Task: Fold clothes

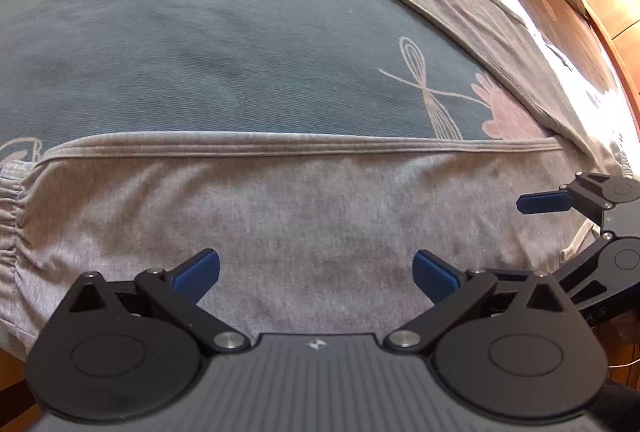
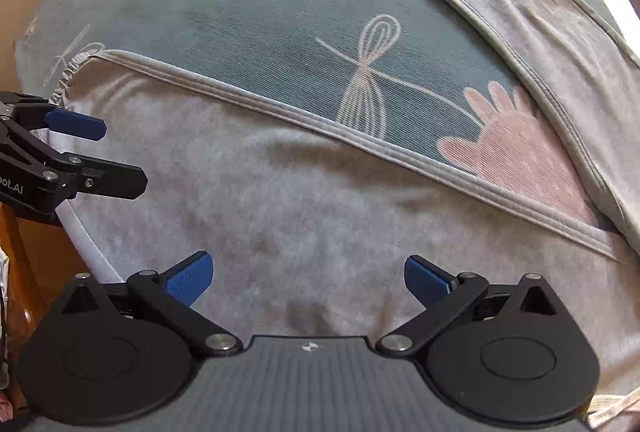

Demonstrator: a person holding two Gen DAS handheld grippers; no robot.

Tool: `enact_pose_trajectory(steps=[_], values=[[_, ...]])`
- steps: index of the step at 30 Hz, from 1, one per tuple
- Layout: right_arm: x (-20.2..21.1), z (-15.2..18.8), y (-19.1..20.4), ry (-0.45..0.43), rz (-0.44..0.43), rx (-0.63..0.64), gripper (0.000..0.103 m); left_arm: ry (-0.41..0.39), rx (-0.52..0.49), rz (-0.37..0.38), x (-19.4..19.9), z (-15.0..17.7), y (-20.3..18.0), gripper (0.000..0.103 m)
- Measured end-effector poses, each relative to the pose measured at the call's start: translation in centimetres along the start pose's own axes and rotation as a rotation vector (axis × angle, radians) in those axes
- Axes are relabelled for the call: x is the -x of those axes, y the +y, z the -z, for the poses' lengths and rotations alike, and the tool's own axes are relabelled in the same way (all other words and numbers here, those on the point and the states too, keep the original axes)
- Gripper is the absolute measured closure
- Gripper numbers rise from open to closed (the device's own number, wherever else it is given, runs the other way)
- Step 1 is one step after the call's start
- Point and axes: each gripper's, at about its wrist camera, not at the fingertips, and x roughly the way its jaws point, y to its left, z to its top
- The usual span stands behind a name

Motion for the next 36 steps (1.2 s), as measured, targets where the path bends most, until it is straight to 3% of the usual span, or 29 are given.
enact_pose_trajectory(steps=[6,14,18,25,34,36], values=[[1.6,4.8,-4.6,0.025,-0.011,-0.094,0.0,0.023,-0.016,0.031,-1.5,-0.5,-3.1,0.001],[0.0,5.2,-1.4,0.001,-0.126,0.001,0.0,0.052,-0.02,-0.001,-1.9,-1.0,-3.9,0.001],[0.5,4.3,-0.9,-0.017,-0.212,-0.013,0.0,0.052,-0.027,-0.016,-1.7,-1.7,-4.5,0.001],[3.5,5.9,-6.5,-0.052,-0.064,-0.208,0.0,0.047,-0.076,0.004,-2.0,-3.4,-7.3,0.001],[3.5,13.9,-14.9,0.072,0.013,-0.604,0.0,0.075,-0.168,0.053,-4.5,-5.0,-12.9,0.001],[3.5,14.6,-15.4,0.119,-0.009,-0.63,0.0,0.086,-0.212,0.057,-4.8,-5.3,-14.2,0.001]])
